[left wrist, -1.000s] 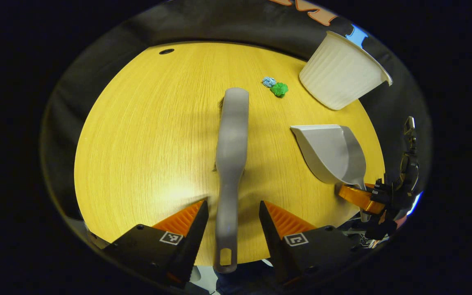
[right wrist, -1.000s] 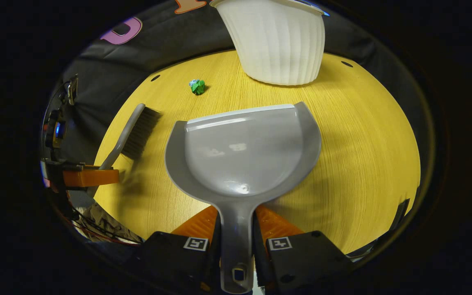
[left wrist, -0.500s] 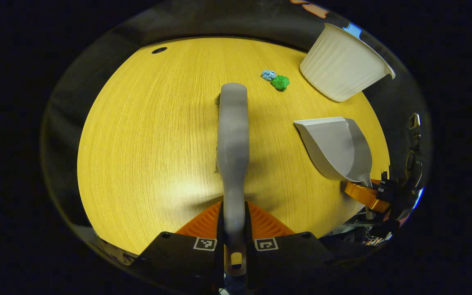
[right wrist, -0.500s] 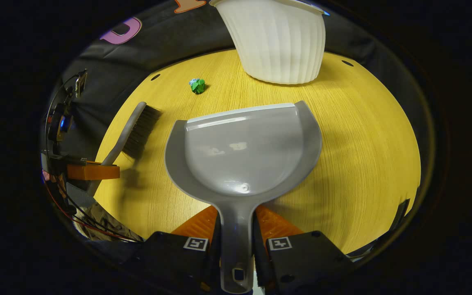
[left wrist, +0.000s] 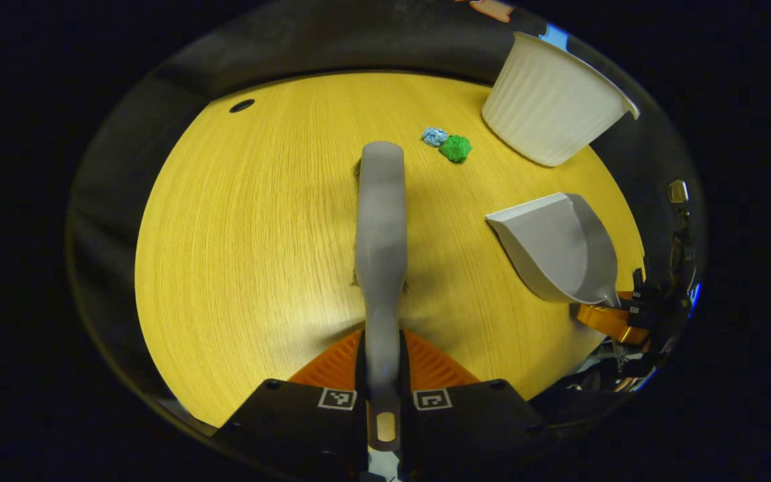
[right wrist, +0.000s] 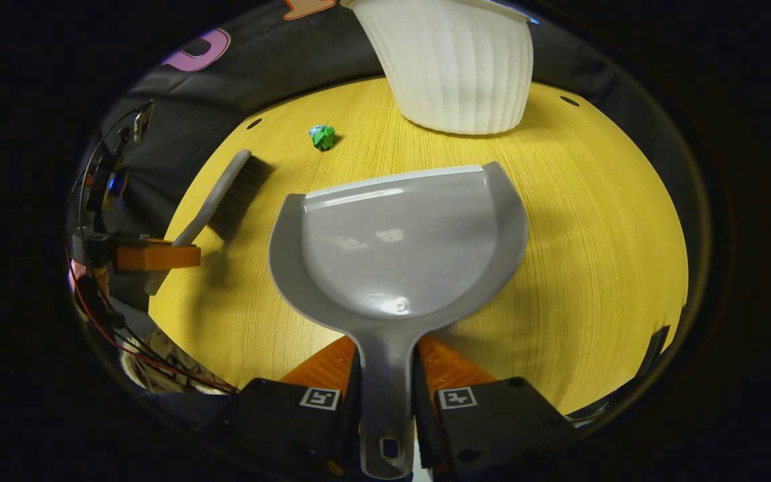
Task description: Pick up the small broom and dustpan from the desktop, sweep the trash into the dustpan with the broom, and then empty the trash into the garbage bin.
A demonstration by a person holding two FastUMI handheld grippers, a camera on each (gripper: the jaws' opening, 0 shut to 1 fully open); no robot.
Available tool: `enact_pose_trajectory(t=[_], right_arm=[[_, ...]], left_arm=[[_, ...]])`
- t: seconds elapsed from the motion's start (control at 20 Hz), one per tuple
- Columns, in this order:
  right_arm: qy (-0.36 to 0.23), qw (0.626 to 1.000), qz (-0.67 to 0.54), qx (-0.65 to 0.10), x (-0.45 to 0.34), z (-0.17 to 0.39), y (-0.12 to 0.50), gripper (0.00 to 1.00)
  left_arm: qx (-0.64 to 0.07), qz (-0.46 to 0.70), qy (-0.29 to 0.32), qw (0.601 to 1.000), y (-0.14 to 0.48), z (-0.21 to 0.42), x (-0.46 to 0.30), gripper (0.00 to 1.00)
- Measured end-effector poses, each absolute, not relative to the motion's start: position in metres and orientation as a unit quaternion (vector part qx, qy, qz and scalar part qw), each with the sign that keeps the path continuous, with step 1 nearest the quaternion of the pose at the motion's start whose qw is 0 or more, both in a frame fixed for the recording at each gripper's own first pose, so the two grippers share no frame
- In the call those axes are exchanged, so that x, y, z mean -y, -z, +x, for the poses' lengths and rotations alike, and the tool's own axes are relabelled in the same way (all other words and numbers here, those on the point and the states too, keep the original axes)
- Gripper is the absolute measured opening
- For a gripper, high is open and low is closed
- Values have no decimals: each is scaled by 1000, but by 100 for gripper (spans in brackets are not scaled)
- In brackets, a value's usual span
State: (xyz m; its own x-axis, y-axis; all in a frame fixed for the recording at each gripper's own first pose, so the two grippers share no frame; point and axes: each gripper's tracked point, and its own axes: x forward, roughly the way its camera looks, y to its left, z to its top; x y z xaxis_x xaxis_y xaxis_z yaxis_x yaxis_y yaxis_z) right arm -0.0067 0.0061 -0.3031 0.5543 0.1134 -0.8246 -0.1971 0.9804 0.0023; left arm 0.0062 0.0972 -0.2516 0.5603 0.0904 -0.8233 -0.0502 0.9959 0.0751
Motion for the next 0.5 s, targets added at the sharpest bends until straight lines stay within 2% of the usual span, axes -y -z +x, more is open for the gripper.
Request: enact_pose_trajectory(t=[0.1, 0.2, 0.25, 0.3, 0.5], right_arm=[[-90, 878, -50, -467, -5, -7, 304, 36], [-91, 875, -60, -472, -4, -10, 306, 43], [-92, 874, -64, -472, -4, -10, 306, 35], [-94, 874, -67, -472, -4, -9, 307, 39], [-95, 876, -69, -468, -4, -8, 306, 39]], left_arm=[[-462, 51, -34, 885, 247, 23, -107, 16], [-459, 87, -26, 884, 241, 44, -120, 16], [-456, 108, -23, 883, 238, 55, -126, 17], [-453, 128, -20, 882, 235, 66, -131, 16], [-436, 207, 24, 876, 229, 110, -134, 16]])
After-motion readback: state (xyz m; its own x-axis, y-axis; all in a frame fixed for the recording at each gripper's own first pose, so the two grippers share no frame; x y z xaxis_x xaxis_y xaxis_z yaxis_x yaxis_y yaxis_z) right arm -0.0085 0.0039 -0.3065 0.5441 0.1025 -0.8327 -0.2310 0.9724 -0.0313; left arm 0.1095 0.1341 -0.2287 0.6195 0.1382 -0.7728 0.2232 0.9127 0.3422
